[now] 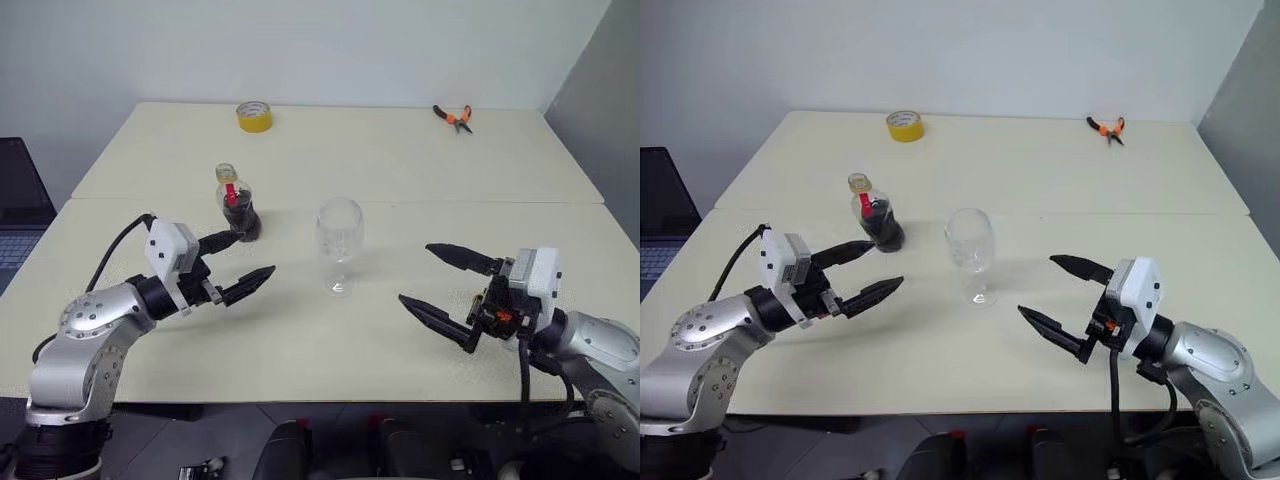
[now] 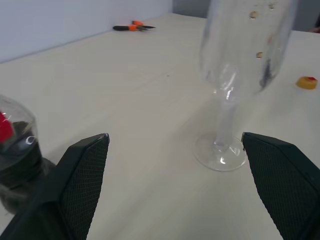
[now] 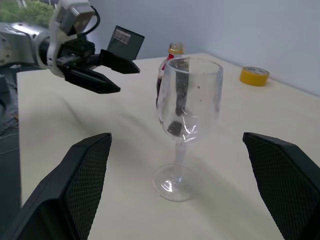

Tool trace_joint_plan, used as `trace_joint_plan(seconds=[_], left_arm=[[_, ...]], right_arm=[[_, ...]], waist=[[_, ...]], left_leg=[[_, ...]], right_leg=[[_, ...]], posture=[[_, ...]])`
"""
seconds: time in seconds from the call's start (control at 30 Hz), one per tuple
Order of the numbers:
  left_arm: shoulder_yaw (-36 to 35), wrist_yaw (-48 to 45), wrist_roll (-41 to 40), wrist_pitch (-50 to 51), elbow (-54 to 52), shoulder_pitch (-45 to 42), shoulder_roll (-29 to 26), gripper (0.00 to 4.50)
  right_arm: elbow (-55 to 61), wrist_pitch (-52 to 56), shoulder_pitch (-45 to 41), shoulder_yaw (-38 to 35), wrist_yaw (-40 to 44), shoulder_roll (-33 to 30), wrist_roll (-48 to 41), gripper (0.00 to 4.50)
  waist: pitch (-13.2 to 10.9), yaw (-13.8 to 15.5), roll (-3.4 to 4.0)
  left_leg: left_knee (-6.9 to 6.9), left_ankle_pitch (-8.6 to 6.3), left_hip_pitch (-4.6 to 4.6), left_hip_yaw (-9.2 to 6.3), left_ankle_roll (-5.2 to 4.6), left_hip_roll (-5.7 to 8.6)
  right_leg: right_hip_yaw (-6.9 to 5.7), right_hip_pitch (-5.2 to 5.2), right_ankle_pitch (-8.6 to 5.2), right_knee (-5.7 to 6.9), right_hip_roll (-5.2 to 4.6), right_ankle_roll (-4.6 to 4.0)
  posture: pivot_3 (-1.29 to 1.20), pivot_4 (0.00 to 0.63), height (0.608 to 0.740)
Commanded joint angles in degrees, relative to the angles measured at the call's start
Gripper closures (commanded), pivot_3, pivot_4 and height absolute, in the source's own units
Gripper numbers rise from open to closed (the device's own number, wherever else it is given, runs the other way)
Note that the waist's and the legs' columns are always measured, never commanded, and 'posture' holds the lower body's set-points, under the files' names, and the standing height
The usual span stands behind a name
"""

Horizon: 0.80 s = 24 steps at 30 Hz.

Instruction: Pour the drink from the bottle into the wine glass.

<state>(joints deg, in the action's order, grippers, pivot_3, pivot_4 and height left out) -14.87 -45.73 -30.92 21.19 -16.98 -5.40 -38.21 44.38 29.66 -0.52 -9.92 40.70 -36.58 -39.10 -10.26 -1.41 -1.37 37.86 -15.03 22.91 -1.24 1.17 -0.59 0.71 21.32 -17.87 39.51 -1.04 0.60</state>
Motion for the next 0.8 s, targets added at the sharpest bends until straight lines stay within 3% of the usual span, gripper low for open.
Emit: trace_joint_plan(seconds=[0.03, 0.23, 0.43, 0.8], left_arm=[[-2.1, 8.2, 0.8, 2.0, 1.6, 0.6, 4.1, 0.0], [-3.7, 17.6, 6.8, -4.8, 3.6, 0.1, 10.1, 0.0], [-0.6, 23.6, 14.9, -8.5, 5.7, -0.6, 11.6, 0.0], [1.7, 24.0, 16.8, -7.8, 9.2, -4.6, 12.6, 0.0]], right_arm=[[2.2, 2.3, -4.1, -2.5, -1.7, -1.6, -5.8, 0.02], [3.3, 5.1, -7.1, -2.1, -3.5, -3.3, -11.1, 0.02], [3.8, 6.3, -9.7, -0.7, -5.5, -4.3, -12.7, 0.02], [3.6, 5.3, -8.1, -0.6, -4.0, -5.1, -11.7, 0.02]], waist=[[0.0, 0.0, -0.01], [0.0, 0.2, -0.08], [0.0, 0.3, -0.08], [0.0, 0.8, -0.11]], left_leg=[[0.0, 0.0, -0.01, 0.01, 0.0, 0.0], [0.01, 0.0, 0.07, -0.05, 0.0, 0.02], [0.0, 0.0, 0.06, -0.05, 0.0, 0.02], [0.02, 0.0, 0.07, -0.03, 0.0, 0.02]], right_leg=[[0.01, 0.0, 0.0, 0.01, 0.0, 0.0], [-0.07, 0.0, 0.01, -0.07, -0.01, 0.0], [-0.08, -0.01, 0.01, -0.06, -0.01, 0.01], [-0.07, 0.0, 0.01, -0.06, -0.01, 0.01]], posture=[[0.0, 0.15, 0.74], [0.0, 0.15, 0.74], [0.0, 0.15, 0.74], [0.0, 0.15, 0.74]])
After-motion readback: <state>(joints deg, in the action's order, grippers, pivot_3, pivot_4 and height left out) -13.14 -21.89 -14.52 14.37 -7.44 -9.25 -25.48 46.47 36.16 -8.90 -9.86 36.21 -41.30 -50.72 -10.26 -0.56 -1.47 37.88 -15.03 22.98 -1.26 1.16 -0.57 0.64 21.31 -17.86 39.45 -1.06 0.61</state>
